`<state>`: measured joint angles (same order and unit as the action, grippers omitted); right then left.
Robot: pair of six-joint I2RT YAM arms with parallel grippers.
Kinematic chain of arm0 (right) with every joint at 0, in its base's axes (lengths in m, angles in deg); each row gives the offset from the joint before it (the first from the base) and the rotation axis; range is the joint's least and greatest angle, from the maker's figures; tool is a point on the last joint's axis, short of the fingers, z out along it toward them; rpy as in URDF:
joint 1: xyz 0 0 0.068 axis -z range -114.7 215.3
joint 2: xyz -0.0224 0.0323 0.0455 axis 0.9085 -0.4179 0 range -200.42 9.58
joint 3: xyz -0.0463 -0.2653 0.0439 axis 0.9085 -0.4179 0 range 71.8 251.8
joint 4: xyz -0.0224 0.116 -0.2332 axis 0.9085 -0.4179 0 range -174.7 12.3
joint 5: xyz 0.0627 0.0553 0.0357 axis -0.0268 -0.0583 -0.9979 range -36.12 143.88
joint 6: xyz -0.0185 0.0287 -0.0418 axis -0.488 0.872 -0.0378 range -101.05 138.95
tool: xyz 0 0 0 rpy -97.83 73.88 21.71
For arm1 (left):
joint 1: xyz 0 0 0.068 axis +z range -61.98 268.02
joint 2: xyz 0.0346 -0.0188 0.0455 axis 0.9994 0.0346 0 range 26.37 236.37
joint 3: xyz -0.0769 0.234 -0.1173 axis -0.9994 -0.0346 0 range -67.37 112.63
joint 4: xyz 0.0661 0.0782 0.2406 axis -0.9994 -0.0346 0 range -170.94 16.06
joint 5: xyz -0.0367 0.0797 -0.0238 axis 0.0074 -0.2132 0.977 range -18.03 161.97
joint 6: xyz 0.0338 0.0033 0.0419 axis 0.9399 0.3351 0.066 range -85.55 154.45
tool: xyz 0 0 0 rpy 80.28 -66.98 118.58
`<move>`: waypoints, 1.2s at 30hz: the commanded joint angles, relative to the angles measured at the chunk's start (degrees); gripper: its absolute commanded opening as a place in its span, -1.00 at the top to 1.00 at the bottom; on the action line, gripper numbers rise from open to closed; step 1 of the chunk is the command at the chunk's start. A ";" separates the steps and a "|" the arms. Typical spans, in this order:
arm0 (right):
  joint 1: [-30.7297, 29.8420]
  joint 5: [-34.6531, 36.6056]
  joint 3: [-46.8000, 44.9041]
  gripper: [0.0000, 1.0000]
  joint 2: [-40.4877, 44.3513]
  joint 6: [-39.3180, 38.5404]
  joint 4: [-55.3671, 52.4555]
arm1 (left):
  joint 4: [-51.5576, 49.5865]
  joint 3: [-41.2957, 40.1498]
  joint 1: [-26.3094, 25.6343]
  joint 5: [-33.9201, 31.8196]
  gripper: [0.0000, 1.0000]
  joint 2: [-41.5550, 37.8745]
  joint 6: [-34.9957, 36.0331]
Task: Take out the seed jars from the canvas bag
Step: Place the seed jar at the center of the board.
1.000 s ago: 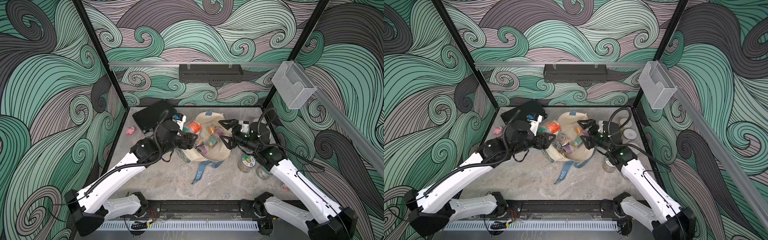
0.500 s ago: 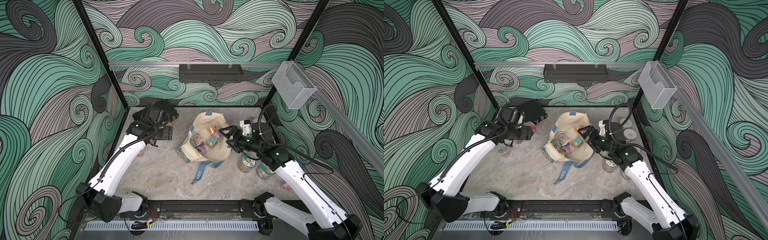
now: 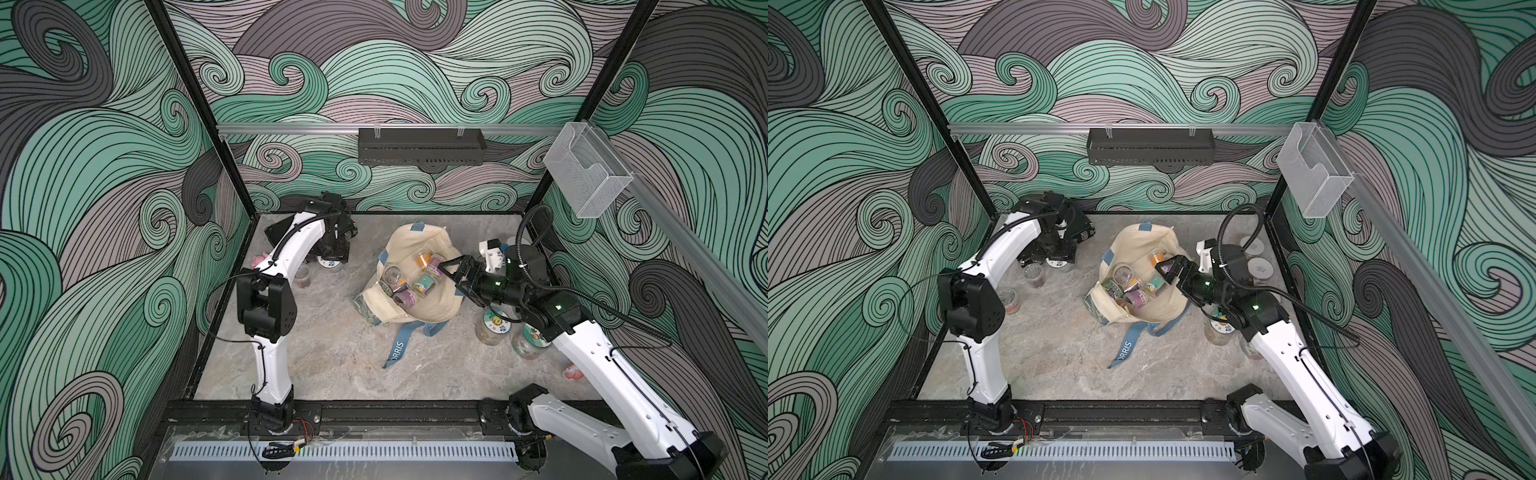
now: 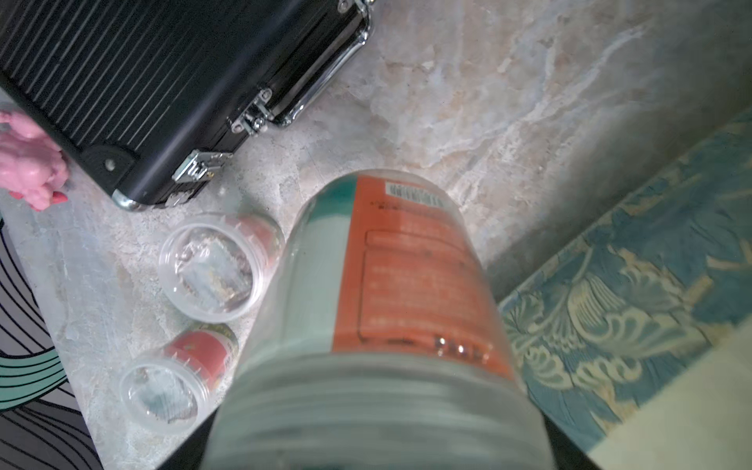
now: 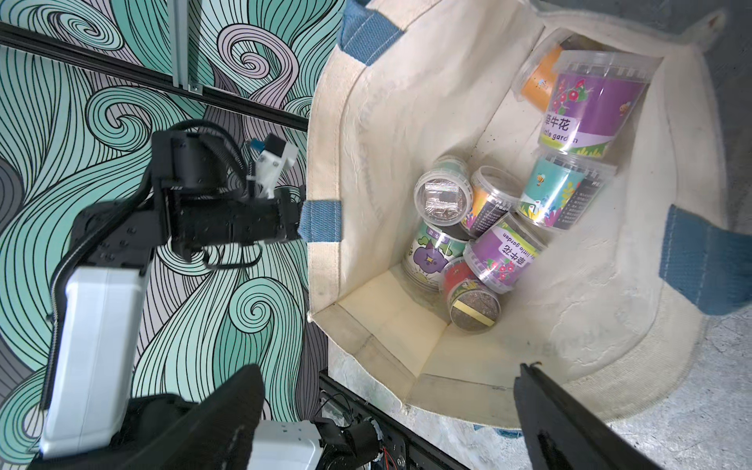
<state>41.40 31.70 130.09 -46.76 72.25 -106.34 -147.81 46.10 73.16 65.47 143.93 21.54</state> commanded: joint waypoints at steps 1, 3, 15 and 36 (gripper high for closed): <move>0.51 -0.91 0.86 -0.98 0.92 -1.91 -1.34 | -9.38 6.80 1.60 0.35 0.21 6.22 2.41; 0.77 -1.02 0.63 -0.98 0.94 -2.13 -1.50 | -10.08 9.46 2.17 0.54 0.21 9.14 2.62; 1.40 -1.80 0.66 -0.98 -0.61 -3.11 -1.69 | -9.85 11.70 4.57 3.16 -0.70 12.88 3.94; 1.40 -1.66 7.03 -0.98 -9.50 -13.50 -6.98 | 30.11 -15.85 -6.91 17.17 -0.95 -26.86 7.63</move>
<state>42.56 30.46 134.92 -54.39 63.22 -111.57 -132.66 37.51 70.76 80.40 120.95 25.94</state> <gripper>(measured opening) 0.991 0.978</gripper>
